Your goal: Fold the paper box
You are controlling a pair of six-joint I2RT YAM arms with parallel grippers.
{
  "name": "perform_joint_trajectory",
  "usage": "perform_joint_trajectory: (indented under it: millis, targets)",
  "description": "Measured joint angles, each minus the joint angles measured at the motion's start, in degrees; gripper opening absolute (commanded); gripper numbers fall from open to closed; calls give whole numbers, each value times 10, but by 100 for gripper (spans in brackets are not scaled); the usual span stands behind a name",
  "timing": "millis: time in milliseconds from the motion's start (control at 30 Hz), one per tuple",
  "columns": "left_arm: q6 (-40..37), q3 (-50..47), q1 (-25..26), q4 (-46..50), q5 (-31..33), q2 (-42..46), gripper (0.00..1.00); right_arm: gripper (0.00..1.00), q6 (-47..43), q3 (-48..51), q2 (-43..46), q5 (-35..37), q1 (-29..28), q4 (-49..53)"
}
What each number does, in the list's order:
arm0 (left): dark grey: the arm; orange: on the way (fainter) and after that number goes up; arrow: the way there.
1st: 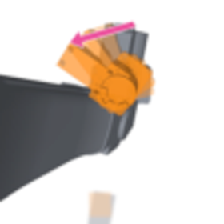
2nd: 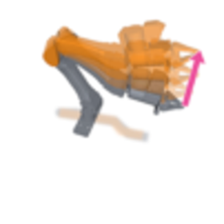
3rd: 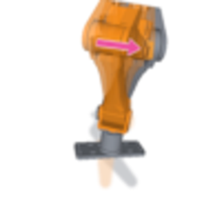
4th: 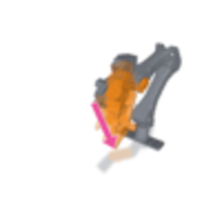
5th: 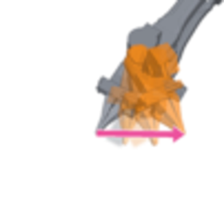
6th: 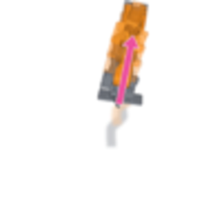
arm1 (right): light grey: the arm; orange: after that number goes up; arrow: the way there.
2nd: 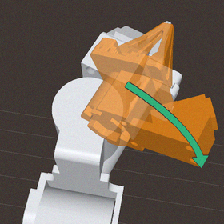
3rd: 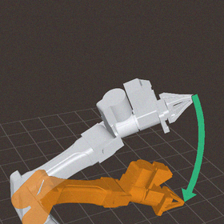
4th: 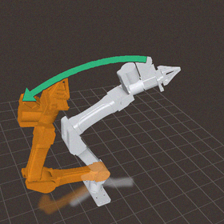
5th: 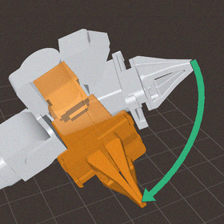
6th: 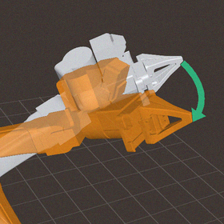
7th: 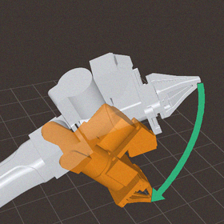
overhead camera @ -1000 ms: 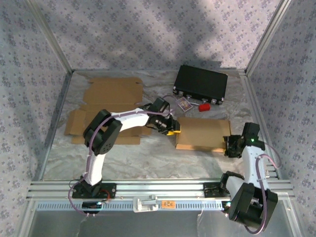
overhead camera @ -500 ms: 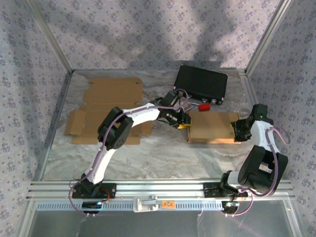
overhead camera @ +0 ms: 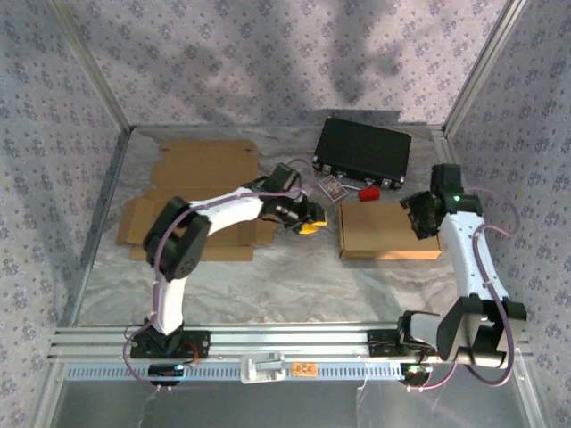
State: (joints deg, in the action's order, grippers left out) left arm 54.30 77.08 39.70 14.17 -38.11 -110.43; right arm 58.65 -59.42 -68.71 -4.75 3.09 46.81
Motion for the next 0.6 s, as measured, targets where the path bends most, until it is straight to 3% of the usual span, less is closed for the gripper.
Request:
perform_joint_trajectory:
  millis: [167, 300, 433, 600]
  targets:
    - [-40, -92, -131, 64, 48, 161, 40, 65, 71, 10, 10, 27, -210, -56]
    - [-104, -137, -295, 119, 111, 225, 38, 66, 132, 33, -42, 36, -360, -170]
    - [-134, -214, -416, 137, 162, 217, 37, 67, 151, 28, -135, 33, -442, -282]
    - [-175, -240, -448, 155, 196, 184, 31, 68, 175, 17, -210, 11, -489, -374]
